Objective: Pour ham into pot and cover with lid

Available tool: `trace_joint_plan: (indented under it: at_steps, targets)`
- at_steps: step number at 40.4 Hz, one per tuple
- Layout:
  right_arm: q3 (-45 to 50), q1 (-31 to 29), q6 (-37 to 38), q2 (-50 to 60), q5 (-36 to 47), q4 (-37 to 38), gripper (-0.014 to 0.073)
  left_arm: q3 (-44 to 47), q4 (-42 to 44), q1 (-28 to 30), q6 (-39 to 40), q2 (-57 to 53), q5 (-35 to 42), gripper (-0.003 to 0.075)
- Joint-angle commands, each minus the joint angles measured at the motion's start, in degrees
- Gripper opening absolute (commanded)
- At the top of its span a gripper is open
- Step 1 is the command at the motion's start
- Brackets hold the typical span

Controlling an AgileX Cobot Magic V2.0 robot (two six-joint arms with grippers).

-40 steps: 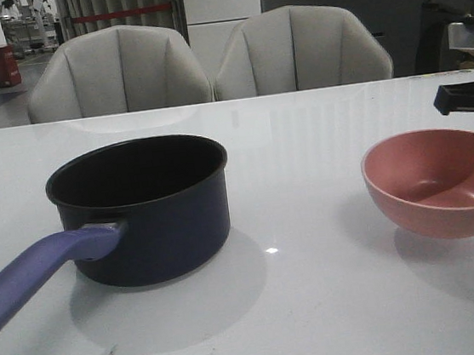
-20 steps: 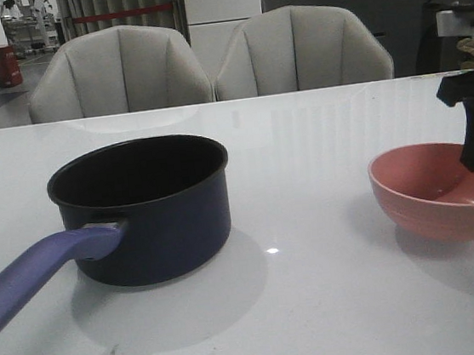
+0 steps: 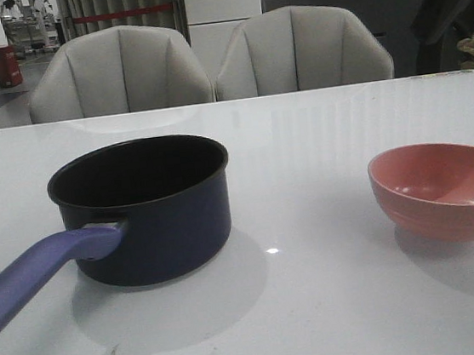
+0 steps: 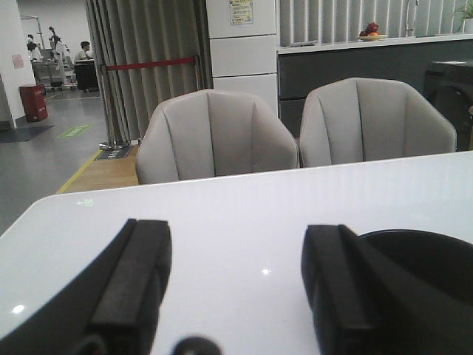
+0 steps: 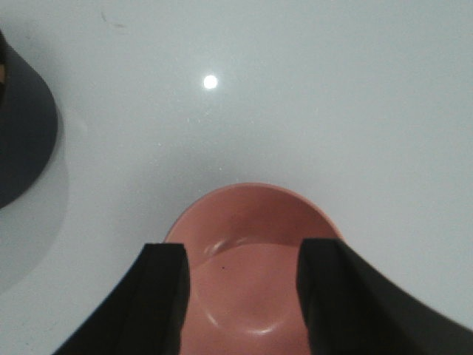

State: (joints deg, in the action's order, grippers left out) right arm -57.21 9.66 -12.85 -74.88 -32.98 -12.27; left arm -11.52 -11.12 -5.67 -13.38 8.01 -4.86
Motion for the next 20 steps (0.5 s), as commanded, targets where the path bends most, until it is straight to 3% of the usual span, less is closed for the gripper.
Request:
trace_joint_plan:
  at_steps: [1,8,20]
  targets:
    - [3.03,1.38,-0.77,7.12,7.88,-0.17,0.0448,-1.54,-0.11,-0.46,0.18,0.49,3.46,0.0428]
    - [12.62,5.46,-0.77,18.16,16.82,-0.27,0.0448,-1.54,-0.11,-0.46,0.18,0.49,3.48,0.0428]
    - [25.16,12.38,-0.77,39.29,23.86,-0.22,0.0448,-1.54,-0.11,-0.46,0.18,0.49,3.48,0.0428]
